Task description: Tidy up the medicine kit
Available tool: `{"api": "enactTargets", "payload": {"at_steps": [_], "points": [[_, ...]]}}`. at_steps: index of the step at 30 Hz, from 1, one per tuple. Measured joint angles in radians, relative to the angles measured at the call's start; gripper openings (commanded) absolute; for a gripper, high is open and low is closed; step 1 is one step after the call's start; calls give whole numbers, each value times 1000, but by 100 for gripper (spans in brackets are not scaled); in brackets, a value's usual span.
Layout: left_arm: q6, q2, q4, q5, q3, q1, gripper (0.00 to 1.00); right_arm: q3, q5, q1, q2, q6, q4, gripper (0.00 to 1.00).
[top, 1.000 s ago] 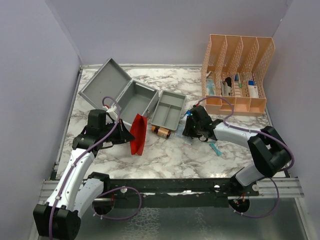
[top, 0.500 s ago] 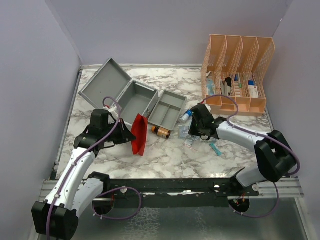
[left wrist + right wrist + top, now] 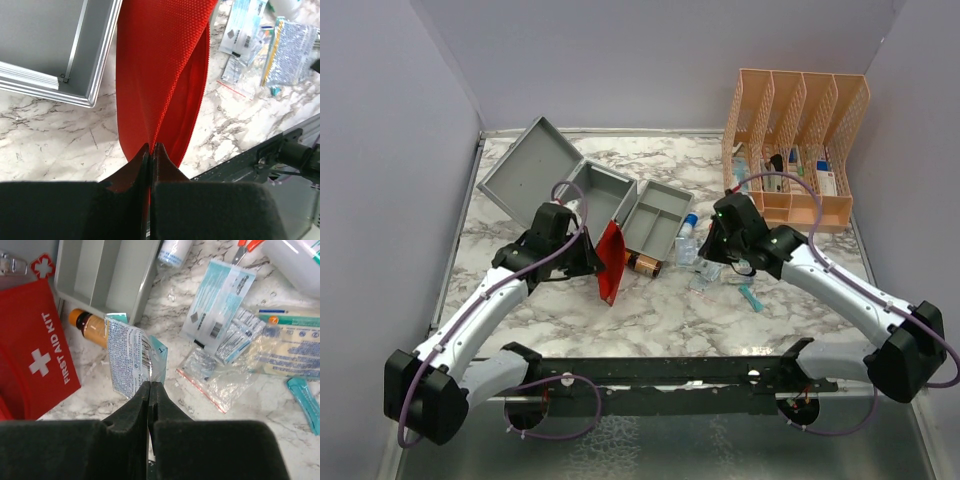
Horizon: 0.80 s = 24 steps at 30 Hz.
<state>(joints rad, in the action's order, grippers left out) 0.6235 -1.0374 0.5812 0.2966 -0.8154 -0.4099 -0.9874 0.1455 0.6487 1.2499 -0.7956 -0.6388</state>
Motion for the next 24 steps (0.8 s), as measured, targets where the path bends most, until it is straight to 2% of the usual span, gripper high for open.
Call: {"api": "enactTargets", "payload": {"at_steps": [5,13,19,24], "points": [[18,-9,-6,-99,8,-69,0,2,-6,47,-25,-21,-27,1],[25,-49,-13,-132,18,-95,0,-6,-2,246,-62,-19,5,1],[42,-47,-13,-134,18,-116,0,-144,34,348,24,-27,8,1],[42,-47,-12,-142,18,-122,0,-262,130,422,143,-56,-16,1]]}}
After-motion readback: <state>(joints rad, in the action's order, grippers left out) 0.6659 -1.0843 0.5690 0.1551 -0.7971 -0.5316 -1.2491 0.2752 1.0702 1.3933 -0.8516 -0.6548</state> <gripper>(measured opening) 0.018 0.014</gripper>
